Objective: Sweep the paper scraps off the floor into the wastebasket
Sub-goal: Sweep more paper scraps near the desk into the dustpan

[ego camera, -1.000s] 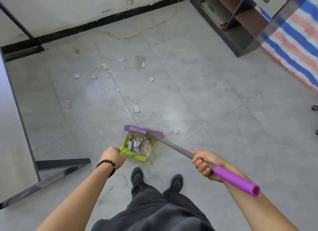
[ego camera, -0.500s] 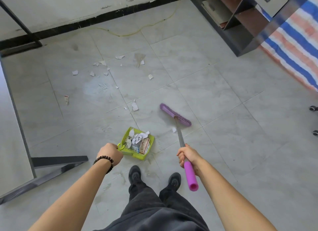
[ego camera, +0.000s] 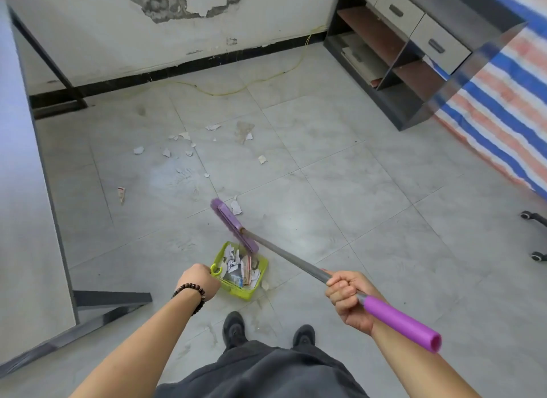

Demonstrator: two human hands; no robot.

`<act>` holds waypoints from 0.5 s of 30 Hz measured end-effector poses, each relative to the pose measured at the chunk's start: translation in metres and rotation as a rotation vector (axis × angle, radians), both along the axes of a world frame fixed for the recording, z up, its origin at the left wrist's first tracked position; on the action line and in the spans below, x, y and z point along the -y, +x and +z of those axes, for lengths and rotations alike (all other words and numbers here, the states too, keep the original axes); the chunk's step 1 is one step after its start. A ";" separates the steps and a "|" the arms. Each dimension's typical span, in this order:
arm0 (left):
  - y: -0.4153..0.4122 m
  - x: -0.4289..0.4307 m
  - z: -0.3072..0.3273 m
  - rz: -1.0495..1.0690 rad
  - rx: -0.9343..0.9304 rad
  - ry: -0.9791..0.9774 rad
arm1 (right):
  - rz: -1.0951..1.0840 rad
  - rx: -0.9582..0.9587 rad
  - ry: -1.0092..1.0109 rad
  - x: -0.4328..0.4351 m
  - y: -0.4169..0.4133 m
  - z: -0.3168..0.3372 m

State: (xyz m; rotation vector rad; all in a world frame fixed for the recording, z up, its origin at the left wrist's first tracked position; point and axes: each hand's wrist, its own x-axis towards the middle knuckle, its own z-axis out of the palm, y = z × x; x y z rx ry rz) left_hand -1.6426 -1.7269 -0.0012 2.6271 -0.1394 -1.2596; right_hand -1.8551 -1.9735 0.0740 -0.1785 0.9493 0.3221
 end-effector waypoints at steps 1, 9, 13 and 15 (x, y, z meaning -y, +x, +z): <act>0.005 -0.006 0.002 0.011 0.004 -0.009 | 0.047 -0.017 -0.048 -0.005 0.011 0.002; 0.041 -0.039 -0.007 0.099 0.004 -0.039 | 0.402 -0.125 -0.531 -0.044 0.088 -0.009; 0.048 -0.036 -0.020 0.143 -0.021 -0.042 | 0.467 -0.119 -0.646 -0.035 0.109 -0.012; 0.053 -0.028 -0.026 0.149 -0.017 -0.039 | 0.488 -0.116 -0.680 -0.022 0.121 -0.016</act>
